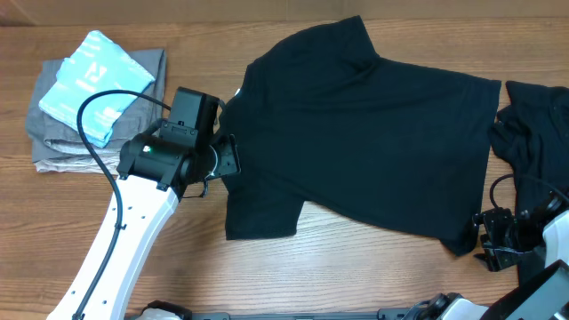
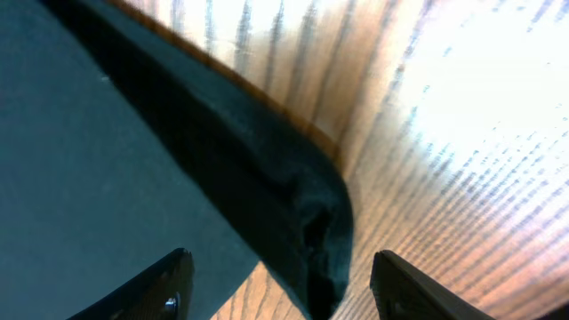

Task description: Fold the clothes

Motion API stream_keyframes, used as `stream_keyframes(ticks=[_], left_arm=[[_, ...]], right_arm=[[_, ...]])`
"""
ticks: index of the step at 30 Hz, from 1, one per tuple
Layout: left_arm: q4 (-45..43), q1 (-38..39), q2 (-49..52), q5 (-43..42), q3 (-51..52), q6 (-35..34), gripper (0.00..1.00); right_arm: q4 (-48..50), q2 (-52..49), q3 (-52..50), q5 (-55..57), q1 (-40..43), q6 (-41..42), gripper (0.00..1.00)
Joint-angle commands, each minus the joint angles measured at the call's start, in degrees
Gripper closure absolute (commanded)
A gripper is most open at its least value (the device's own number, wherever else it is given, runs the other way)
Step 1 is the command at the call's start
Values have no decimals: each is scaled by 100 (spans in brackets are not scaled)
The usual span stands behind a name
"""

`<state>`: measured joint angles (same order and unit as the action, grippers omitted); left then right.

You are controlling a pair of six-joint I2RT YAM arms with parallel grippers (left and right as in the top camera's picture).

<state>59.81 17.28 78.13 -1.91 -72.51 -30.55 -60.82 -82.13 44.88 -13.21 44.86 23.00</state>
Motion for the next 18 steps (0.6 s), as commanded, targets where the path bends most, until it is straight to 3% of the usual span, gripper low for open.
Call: stream_keyframes(ticks=[1,15,18], left_arm=[[-28,-4,44,-20,50,-122,40],[-107,-4,57,107,363,-122,40],[-203,-4,57,105,501,-122,40]], right_arm=[[149,26,-133,275,-15,225,30],[748,24,-595,81,-17,271,28],[813,24,-614,74,-17,271,34]])
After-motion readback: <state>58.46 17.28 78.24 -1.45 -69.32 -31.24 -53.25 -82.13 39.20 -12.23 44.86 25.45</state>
